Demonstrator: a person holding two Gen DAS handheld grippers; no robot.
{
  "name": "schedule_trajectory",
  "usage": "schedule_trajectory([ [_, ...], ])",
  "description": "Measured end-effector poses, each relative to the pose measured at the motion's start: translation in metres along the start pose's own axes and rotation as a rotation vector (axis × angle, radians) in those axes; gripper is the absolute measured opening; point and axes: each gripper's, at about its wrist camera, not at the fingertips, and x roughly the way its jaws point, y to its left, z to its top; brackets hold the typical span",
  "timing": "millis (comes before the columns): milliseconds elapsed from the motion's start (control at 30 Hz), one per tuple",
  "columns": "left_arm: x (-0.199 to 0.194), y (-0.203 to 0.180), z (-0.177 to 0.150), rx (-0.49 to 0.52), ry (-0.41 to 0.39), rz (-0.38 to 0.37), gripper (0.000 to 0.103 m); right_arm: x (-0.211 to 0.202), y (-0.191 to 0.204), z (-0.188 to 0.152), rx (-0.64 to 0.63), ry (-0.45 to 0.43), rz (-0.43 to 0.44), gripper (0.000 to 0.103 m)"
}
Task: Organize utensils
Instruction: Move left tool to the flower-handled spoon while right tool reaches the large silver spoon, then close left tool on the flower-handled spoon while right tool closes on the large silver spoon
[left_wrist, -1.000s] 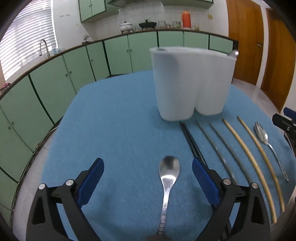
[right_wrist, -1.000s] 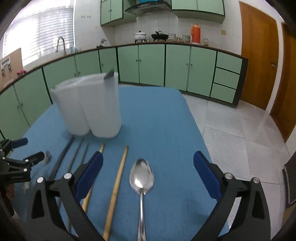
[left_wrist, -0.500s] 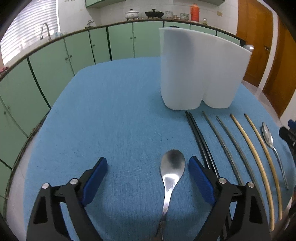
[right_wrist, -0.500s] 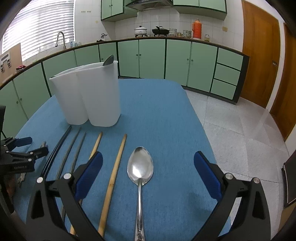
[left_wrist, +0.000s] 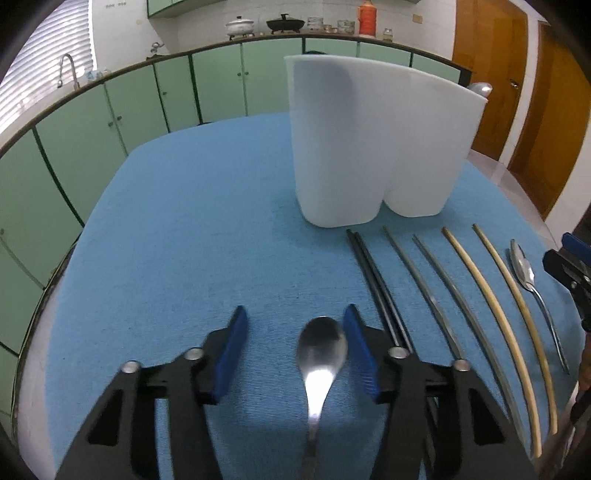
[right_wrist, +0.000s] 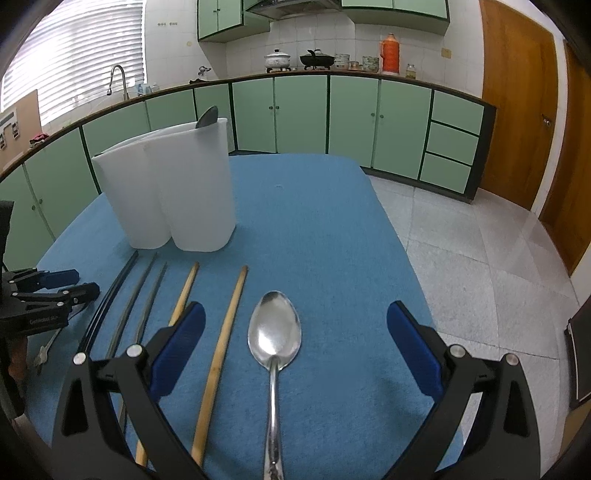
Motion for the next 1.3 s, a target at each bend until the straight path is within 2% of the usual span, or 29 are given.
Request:
schedule_trajectory([
  [100, -0.002, -0.002, -0.001, 0.006, -0.003, -0.011, 0.026, 0.0, 0.001, 0.001, 0.0, 0.002, 0.005, 0.096],
  [367, -0.013, 0.01, -0.009, -0.058, -0.028, 0.001, 0.025, 0.003, 0.013, 0.0, -0.069, 0.021, 0.011, 0.095],
  [433, -0.014, 0.014, -0.01, -0.07, -0.036, 0.017, 0.025, 0.007, 0.017, 0.001, -0.088, 0.039, 0.02, 0.086],
  [467, -0.014, 0.015, -0.011, -0.072, -0.038, 0.028, 0.025, 0.01, 0.018, 0.002, -0.095, 0.054, 0.025, 0.075],
  [500, -0.014, 0.017, -0.011, -0.075, -0.038, 0.036, 0.025, 0.013, 0.019, 0.002, -0.098, 0.068, 0.028, 0.071],
  [667, -0.012, 0.02, -0.011, -0.088, -0.034, 0.043, 0.025, 0.023, 0.015, 0.004, -0.077, 0.118, 0.022, 0.063],
  [1133, -0.005, 0.028, -0.009, -0.099, -0.034, 0.037, 0.025, 0.048, 0.007, 0.006, -0.039, 0.199, 0.02, 0.058],
  [1167, -0.005, 0.028, -0.009, -0.098, -0.035, 0.038, 0.025, 0.048, 0.006, 0.007, -0.041, 0.2, 0.02, 0.055],
  [1267, -0.006, 0.027, -0.01, -0.098, -0.036, 0.038, 0.025, 0.048, 0.005, 0.008, -0.042, 0.204, 0.032, 0.035],
  [1300, -0.006, 0.027, -0.01, -0.098, -0.036, 0.039, 0.025, 0.047, 0.005, 0.008, -0.039, 0.205, 0.036, 0.035],
])
